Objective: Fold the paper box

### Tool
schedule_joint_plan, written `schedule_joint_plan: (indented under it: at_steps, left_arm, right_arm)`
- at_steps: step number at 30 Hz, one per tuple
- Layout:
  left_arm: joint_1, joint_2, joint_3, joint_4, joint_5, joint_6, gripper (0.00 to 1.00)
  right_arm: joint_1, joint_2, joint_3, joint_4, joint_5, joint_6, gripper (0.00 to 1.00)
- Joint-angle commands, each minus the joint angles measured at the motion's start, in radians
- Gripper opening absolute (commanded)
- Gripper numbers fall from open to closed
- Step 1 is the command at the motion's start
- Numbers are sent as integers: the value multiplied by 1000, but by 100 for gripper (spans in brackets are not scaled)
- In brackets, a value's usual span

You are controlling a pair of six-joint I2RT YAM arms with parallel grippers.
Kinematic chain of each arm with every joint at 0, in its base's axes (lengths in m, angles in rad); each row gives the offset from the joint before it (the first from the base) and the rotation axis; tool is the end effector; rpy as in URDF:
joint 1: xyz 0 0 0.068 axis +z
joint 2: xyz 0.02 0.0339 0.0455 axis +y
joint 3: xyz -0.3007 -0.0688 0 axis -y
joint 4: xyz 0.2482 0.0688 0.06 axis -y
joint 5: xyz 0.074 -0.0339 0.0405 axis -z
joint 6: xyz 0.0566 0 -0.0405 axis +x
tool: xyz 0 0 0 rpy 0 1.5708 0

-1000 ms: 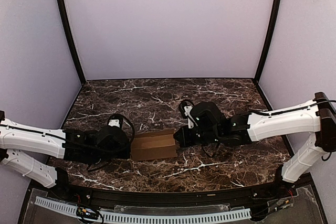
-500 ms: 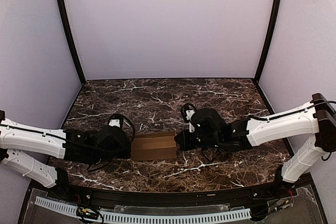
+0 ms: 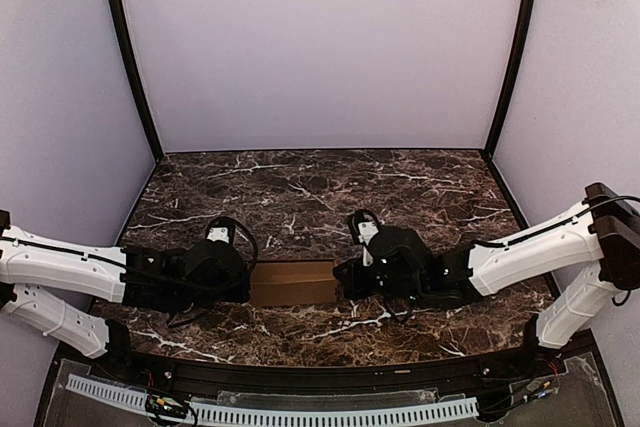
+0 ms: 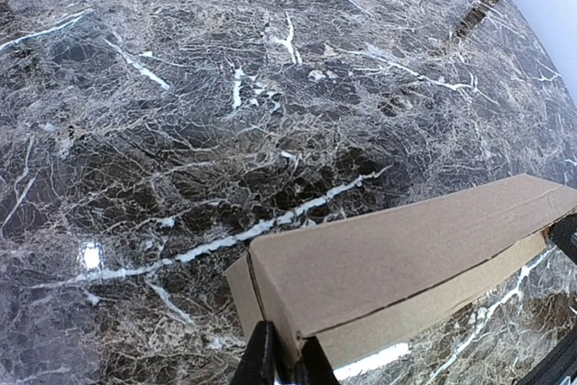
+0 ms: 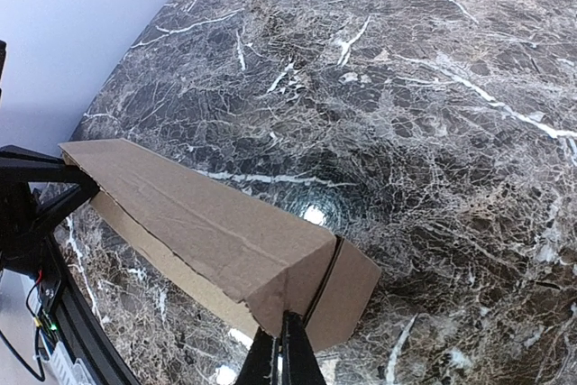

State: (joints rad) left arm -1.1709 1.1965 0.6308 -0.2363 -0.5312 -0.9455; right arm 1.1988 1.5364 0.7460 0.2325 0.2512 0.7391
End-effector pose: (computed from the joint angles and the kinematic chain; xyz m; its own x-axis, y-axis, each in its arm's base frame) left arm 0.1187 -0.2073 0.2227 -0.6965 -0.1477 -0.7022 0.1577 0.9231 -0.3506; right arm 0.1353 0.3081 0.2117 -0.6984 0.0050 -0.7157 -0.4806 0.7376 0.4742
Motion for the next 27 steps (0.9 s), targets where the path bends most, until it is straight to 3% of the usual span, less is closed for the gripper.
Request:
schedule_joint_plan:
  at_steps: [1, 12, 16, 22, 27]
  left_arm:
    - [-15, -6, -40, 13, 103, 1, 10]
    - [-15, -115, -75, -52, 167, -8, 21]
    - [-15, -153, -65, -108, 198, 8, 31]
    - [-15, -234, -22, -172, 277, 60, 41]
    - [-15, -259, 47, -241, 309, 112, 43]
  right_arm:
    - [34, 60, -36, -67, -11, 14, 0]
    - [57, 111, -4, -131, 73, 2, 0]
    - [59, 111, -3, -146, 85, -2, 0]
    - [61, 115, 8, -162, 100, -18, 0]
    - [61, 120, 19, -167, 103, -32, 0]
